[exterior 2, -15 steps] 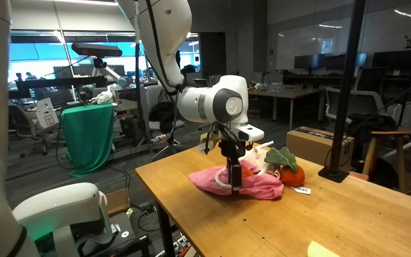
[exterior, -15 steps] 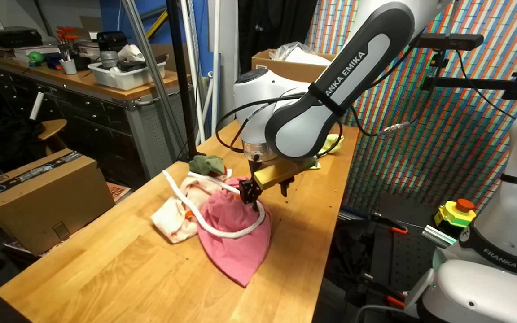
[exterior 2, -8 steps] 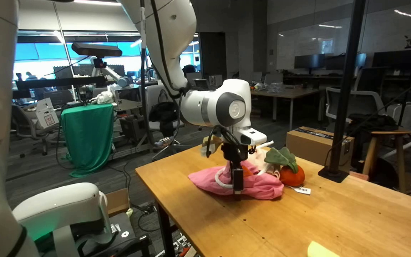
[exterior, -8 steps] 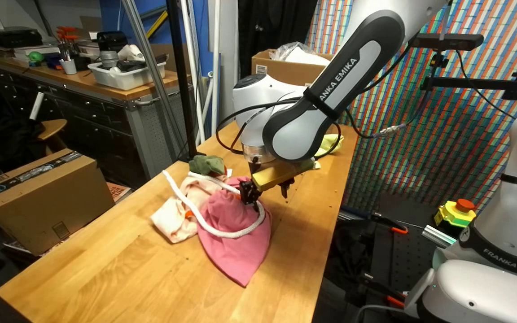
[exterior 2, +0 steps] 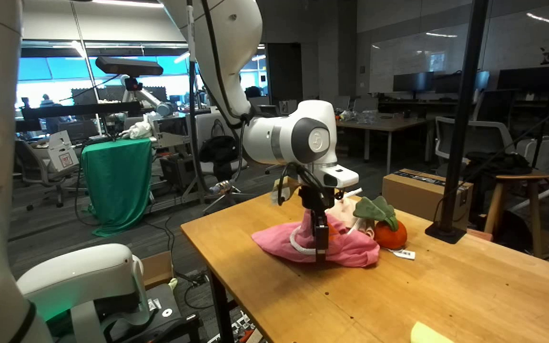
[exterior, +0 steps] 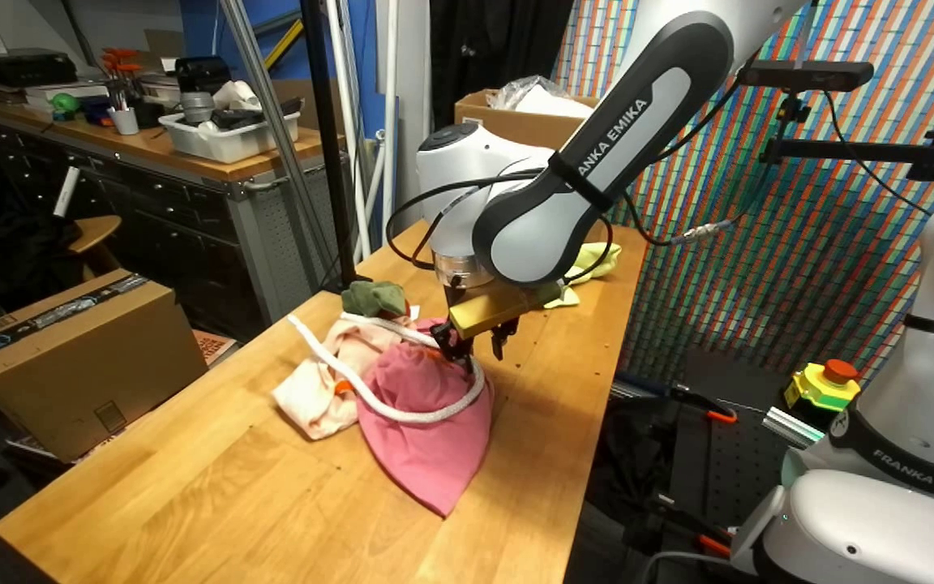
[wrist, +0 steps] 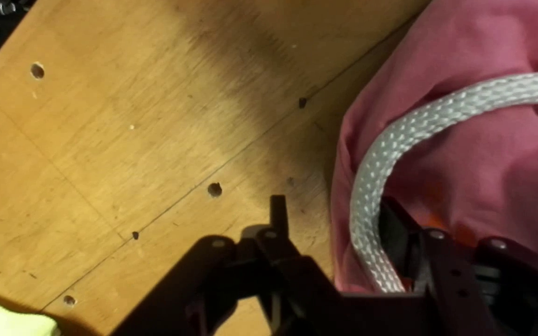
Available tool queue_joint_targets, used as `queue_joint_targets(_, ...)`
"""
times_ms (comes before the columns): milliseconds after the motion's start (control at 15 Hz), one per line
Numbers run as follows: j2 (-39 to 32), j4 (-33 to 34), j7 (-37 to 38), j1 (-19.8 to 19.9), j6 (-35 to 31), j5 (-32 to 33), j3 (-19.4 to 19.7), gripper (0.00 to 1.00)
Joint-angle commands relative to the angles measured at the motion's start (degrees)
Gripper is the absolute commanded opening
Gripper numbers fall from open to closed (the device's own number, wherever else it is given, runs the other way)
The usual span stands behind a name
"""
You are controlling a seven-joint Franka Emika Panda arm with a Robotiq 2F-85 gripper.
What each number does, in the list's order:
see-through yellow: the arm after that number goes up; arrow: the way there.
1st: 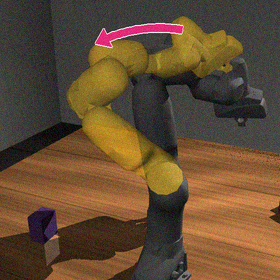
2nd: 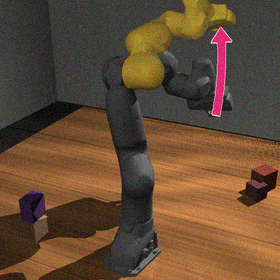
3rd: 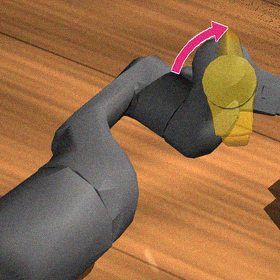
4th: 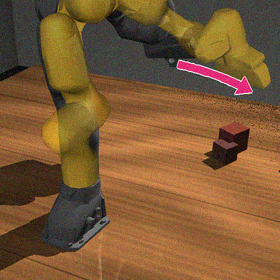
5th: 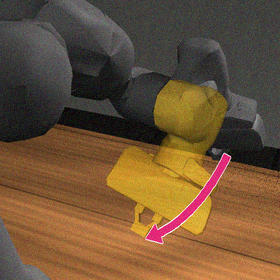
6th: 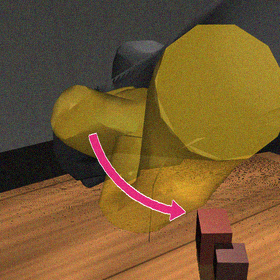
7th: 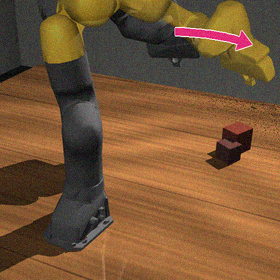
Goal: Separate the things on the heap
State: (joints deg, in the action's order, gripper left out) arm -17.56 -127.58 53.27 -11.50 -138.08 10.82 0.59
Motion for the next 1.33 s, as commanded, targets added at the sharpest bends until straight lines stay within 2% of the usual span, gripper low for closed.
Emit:
queue_joint_targets(0,1.5,0.2,2.5,-1.0,0.2,2.4,0.8,0.22)
queue_joint_targets(133,1.5,0.5,2.7,-0.9,0.4,2.9,0.7,0.1)
queue_joint_targets(333,1.5,0.8,3.2,-0.8,0.6,3.4,0.6,0.05)
queue_joint_targets(400,1.5,0.8,3.2,-0.8,0.6,3.5,0.6,0.09)
queue_joint_targets(800,2.9,0.4,4.3,-0.6,0.5,4.1,1.0,0.09)
queue_joint_targets(1267,13.1,-3.0,11.5,1.1,-0.5,10.1,2.7,0.09)
